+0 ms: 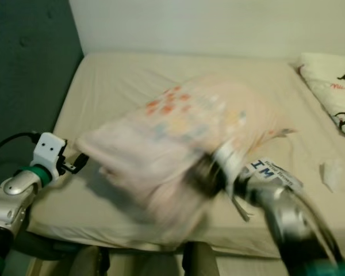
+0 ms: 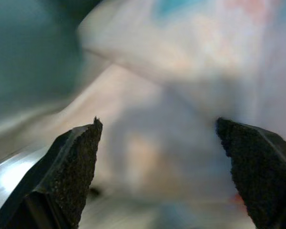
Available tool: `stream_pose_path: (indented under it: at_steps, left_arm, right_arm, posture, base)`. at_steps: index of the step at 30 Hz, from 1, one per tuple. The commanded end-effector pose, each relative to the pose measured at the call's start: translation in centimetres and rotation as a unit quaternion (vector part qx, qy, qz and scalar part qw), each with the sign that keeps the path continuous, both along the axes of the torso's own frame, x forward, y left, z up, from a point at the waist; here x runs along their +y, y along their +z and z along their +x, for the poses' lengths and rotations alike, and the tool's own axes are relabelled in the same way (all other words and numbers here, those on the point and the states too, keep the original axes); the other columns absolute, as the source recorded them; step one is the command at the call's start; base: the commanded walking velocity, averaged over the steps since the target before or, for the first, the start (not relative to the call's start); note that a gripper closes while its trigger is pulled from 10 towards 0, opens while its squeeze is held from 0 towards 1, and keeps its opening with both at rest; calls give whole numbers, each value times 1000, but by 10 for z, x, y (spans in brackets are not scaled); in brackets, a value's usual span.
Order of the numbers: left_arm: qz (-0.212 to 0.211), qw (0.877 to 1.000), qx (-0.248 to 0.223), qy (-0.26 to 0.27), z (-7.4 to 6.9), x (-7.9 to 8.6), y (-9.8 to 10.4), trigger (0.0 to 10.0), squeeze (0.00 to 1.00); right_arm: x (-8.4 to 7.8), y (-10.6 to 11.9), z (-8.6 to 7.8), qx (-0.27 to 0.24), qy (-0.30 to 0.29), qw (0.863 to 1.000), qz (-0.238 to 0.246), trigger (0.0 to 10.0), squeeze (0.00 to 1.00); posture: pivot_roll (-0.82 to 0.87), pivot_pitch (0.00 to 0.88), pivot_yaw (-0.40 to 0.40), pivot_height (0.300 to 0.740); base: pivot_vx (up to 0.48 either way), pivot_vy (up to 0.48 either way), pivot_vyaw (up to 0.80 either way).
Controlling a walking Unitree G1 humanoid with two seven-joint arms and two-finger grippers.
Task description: Clean up the room
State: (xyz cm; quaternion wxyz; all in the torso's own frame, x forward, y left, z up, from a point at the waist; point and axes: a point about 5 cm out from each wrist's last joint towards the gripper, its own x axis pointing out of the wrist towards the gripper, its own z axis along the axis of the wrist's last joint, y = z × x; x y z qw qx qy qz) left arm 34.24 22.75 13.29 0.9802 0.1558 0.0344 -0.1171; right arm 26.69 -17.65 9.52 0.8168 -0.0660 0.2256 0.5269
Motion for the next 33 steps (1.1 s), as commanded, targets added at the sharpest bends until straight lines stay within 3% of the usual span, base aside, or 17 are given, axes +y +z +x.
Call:
stream_pose_path:
  at_steps: [1, 4, 5, 7, 8, 12, 16, 17, 18, 19, 20, 21, 22, 25, 30, 31, 33]
  left_arm:
    - [3, 1000, 17, -2, -3, -2, -8, 10000, 0]
    - [1, 1000, 15, -3, -3, -3, -7, 10000, 0]
    - [-4, 1000, 9, -7, -2, -4, -4, 10000, 0]
    - [-4, 1000, 9, -7, -2, -4, -4, 10000, 0]
    - [-6, 1000, 5, -7, -1, -3, -2, 10000, 0]
    - [-9, 1000, 0, -1, -1, 0, 0, 10000, 0]
    - [-10, 1000, -16, 15, 5, 5, 5, 10000, 0]
    - [-1, 999, -27, 28, 10, 6, 8, 10000, 0]
    - [-1, 999, -27, 28, 10, 6, 8, 10000, 0]
    - [25, 998, -33, 39, 17, 3, 9, 10000, 0]
    - [25, 998, -33, 39, 17, 3, 9, 10000, 0]
    - [53, 997, -34, 46, 23, 1, 9, 10000, 0]
    - [85, 994, -34, 54, 26, -1, 8, 10000, 0]
    - [139, 988, -26, 65, 27, -5, -1, 10000, 0]
    - [172, 983, -2, 60, 23, -8, -16, 10000, 0]
    - [184, 980, 64, 39, 7, -9, -49, 10000, 0]
    - [184, 978, 92, 28, 0, -10, -63, 10000, 0]
  right_arm:
    - [1, 2, -13, 22, 44, 999, -3, 10000, 0]
    - [-6, -5, -16, 32, 41, 998, -26, 10000, 0]
    - [-39, -12, -9, 28, 5, 994, -102, 10000, 0]
    - [-39, -12, -9, 28, 5, 994, -102, 10000, 0]
    - [-54, -5, -3, 23, -17, 993, -117, 10000, 0]
    - [-67, 9, 6, 7, -45, 993, -107, 10000, 0]
    - [-82, 43, 27, -61, -138, 987, -59, 10000, 0]
    - [-88, 52, 40, -91, -210, 972, -48, 10000, 0]
    - [-88, 52, 40, -91, -210, 972, -48, 10000, 0]
    - [-96, 47, 54, -104, -316, 942, -48, 10000, 0]
    - [-96, 47, 54, -104, -316, 942, -48, 10000, 0]
    - [-98, 37, 62, -104, -394, 912, -52, 10000, 0]
    - [-95, 24, 64, -95, -447, 888, -53, 10000, 0]
    - [-77, -4, 59, -74, -487, 869, -57, 10000, 0]
    - [-56, -25, 53, -64, -485, 870, -67, 10000, 0]
    - [-33, -45, 43, -51, -490, 867, -72, 10000, 0]
    - [-25, -51, 39, -49, -497, 863, -74, 10000, 0]
  posture:
    - [170, 91, 10, 575]
    - [170, 91, 10, 575]
    - [170, 90, 15, 575]
    - [170, 90, 15, 575]
    - [170, 90, 15, 575]
    - [170, 87, 13, 575]
    - [167, 89, 6, 575]
    - [163, 94, 5, 575]
    - [163, 94, 5, 575]
    - [155, 102, 20, 575]
    - [155, 102, 20, 575]
    - [153, 102, 26, 575]
    - [153, 101, 31, 575]
    - [151, 102, 38, 575]
    - [149, 105, 36, 575]
    - [144, 104, 36, 575]
    - [144, 104, 36, 575]
  base:
    - [0, 0, 0]
    - [0, 0, 0]
    - [0, 0, 0]
    - [0, 0, 0]
    - [0, 0, 0]
    - [0, 0, 0]
    - [0, 0, 0]
    - [0, 0, 0]
    - [0, 0, 0]
    - [0, 0, 0]
    - [0, 0, 0]
    - [0, 0, 0]
    - [0, 0, 0]
    - [0, 0, 0]
    - [0, 0, 0]
    - [0, 0, 0]
    - [0, 0, 0]
